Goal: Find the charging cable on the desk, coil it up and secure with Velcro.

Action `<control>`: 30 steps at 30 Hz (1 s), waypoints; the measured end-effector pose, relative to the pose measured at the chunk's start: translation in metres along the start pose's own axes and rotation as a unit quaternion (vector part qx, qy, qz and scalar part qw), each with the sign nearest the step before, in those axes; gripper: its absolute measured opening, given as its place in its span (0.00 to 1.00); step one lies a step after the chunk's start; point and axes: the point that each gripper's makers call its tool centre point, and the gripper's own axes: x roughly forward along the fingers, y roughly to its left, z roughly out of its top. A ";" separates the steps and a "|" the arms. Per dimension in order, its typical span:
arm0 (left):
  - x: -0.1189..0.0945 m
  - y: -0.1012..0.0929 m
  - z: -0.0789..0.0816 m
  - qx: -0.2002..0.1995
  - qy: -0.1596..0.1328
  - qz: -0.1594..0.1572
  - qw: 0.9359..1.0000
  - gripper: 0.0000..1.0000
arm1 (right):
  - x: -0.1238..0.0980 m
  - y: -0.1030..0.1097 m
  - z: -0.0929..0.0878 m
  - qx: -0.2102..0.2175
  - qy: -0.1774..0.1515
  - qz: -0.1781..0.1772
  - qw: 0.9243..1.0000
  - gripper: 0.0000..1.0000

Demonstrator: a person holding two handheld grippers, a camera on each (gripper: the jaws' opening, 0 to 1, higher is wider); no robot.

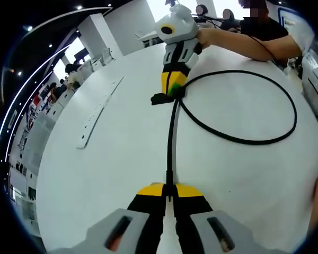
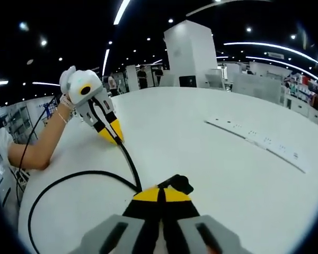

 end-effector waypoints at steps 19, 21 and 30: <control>-0.003 0.006 0.009 0.022 -0.015 0.016 1.000 0.07 | 0.000 0.002 -0.001 0.005 -0.006 0.004 1.000 0.02; -0.005 0.005 0.012 0.025 -0.020 0.016 0.999 0.08 | 0.000 0.002 -0.002 0.005 -0.007 0.004 1.000 0.02; -0.006 0.005 0.018 0.028 -0.030 0.010 0.999 0.29 | 0.001 0.002 -0.002 0.006 -0.007 0.005 1.000 0.02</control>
